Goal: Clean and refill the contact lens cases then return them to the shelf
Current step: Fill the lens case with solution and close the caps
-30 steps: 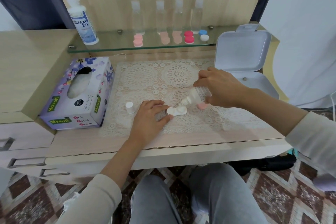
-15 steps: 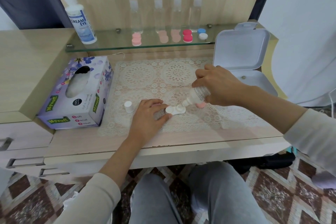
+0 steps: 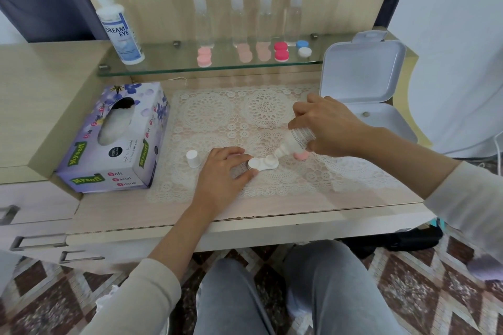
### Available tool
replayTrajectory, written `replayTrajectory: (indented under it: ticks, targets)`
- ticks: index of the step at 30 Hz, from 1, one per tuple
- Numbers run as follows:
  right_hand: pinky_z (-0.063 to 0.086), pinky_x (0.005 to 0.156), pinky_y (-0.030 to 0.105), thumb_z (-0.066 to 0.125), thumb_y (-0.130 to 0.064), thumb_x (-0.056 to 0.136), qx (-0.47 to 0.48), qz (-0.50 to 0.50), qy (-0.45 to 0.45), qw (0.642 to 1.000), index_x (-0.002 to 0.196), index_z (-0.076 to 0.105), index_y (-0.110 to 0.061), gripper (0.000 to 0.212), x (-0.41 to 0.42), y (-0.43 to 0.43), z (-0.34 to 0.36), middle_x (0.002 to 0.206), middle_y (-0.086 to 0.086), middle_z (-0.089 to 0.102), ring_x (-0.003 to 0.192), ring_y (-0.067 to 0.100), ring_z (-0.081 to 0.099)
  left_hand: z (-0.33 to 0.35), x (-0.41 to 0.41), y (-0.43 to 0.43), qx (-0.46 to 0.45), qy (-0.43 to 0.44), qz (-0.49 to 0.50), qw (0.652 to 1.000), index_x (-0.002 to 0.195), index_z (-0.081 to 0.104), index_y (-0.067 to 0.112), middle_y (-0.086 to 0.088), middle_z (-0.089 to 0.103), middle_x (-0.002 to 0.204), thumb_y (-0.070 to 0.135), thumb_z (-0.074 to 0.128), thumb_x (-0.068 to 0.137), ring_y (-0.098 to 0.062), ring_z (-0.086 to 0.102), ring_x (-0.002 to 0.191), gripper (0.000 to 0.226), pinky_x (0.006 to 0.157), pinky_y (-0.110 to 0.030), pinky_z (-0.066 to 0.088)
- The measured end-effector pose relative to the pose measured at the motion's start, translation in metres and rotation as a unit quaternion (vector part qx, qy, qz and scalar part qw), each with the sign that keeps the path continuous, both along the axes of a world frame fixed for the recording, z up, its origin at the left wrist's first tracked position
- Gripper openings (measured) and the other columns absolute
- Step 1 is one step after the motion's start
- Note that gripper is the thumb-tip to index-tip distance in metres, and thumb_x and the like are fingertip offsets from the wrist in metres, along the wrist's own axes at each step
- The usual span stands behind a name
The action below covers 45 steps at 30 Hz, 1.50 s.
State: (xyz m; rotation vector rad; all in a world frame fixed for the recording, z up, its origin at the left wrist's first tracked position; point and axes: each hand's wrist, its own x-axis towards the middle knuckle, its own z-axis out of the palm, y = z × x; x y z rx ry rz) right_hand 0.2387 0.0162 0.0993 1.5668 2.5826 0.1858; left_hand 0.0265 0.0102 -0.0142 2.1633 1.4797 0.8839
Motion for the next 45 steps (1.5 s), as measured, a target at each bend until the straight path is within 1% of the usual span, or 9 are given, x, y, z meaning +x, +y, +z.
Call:
replayTrajectory:
  ticks: [11,15,20,26,28,32,35,40,45]
  targets:
    - [0.023,0.072,0.023,0.065,-0.032,0.081,0.009,-0.02,0.025,0.999,0.13,0.05,-0.022,0.052,0.01,-0.007,-0.006,0.111,-0.001,0.048,0.1,0.018,0.038,0.0,0.0,0.0,0.008,0.003,0.002,1.0,0.104,0.07,0.019,0.005,0.06,0.113,0.031,0.071,0.077,-0.014,0.046,0.11,0.03,0.091,-0.016,0.027]
    - [0.027,0.072,0.024,0.069,-0.03,0.077,-0.005,-0.058,0.095,0.994,0.127,0.053,-0.02,0.053,0.018,-0.008,-0.012,0.105,-0.001,0.046,0.096,0.015,0.039,0.001,0.001,0.0,0.008,0.007,0.002,1.0,0.104,0.07,0.019,0.005,0.06,0.113,0.031,0.071,0.077,-0.015,0.046,0.11,0.03,0.091,-0.017,0.027]
    - [0.043,0.078,0.03,0.081,-0.032,0.064,-0.05,-0.134,0.306,0.941,0.111,0.062,-0.018,0.052,0.025,-0.017,-0.017,0.099,-0.003,0.059,0.092,0.016,0.053,0.003,0.001,-0.002,-0.008,0.003,0.0,1.0,0.11,0.066,0.02,0.01,0.057,0.114,0.032,0.071,0.077,-0.008,0.041,0.111,0.036,0.092,-0.013,0.023]
    - [0.047,0.074,0.012,0.084,-0.015,0.061,-0.055,-0.194,0.518,0.831,0.094,0.059,-0.019,0.042,0.024,-0.035,-0.036,0.089,-0.007,0.063,0.082,0.007,0.06,0.005,0.0,-0.003,-0.008,-0.03,0.015,0.999,0.119,0.06,0.01,-0.003,0.06,0.118,0.009,0.045,0.095,-0.017,0.046,0.113,0.028,0.095,-0.014,0.027]
    - [0.043,0.07,0.005,0.083,-0.014,0.061,-0.043,-0.199,0.544,0.814,0.093,0.059,-0.02,0.041,0.022,-0.041,-0.044,0.087,-0.01,0.063,0.079,0.004,0.059,0.005,0.0,-0.003,0.005,-0.027,0.021,0.999,0.117,0.06,0.007,-0.006,0.062,0.114,0.002,0.045,0.093,-0.02,0.049,0.11,0.029,0.092,-0.013,0.027]
    - [0.041,0.072,0.008,0.084,-0.018,0.06,-0.021,-0.21,0.566,0.797,0.095,0.06,-0.02,0.042,0.019,-0.048,-0.055,0.093,-0.006,0.063,0.082,0.006,0.058,0.006,0.0,-0.003,0.019,-0.027,0.028,0.999,0.112,0.064,0.007,-0.007,0.065,0.107,-0.008,0.05,0.086,-0.022,0.051,0.103,0.033,0.087,-0.01,0.028]
    - [0.042,0.07,0.005,0.083,-0.015,0.062,-0.018,-0.212,0.576,0.79,0.096,0.057,-0.021,0.043,0.017,-0.052,-0.06,0.095,-0.007,0.061,0.083,0.004,0.056,0.016,0.001,-0.001,0.015,-0.047,0.039,0.998,0.113,0.063,0.008,-0.004,0.062,0.106,-0.003,0.057,0.085,-0.018,0.048,0.1,0.031,0.083,-0.006,0.032]
    - [0.05,0.073,0.013,0.082,-0.012,0.064,-0.018,-0.207,0.601,0.771,0.098,0.056,-0.022,0.043,0.015,-0.057,-0.065,0.096,-0.009,0.059,0.088,0.006,0.057,0.056,0.018,0.004,0.035,-0.118,0.012,0.992,0.109,0.064,0.013,0.005,0.059,0.1,0.01,0.067,0.081,-0.01,0.056,0.087,0.029,0.081,-0.016,0.046]
    - [0.049,0.07,0.013,0.081,-0.012,0.065,-0.022,-0.2,0.61,0.767,0.101,0.057,-0.021,0.044,0.014,-0.056,-0.066,0.1,-0.006,0.06,0.09,0.009,0.057,0.065,0.022,0.013,0.014,-0.037,-0.009,0.999,0.111,0.064,0.008,-0.001,0.063,0.106,0.002,0.064,0.081,-0.011,0.056,0.09,0.03,0.082,-0.017,0.046]
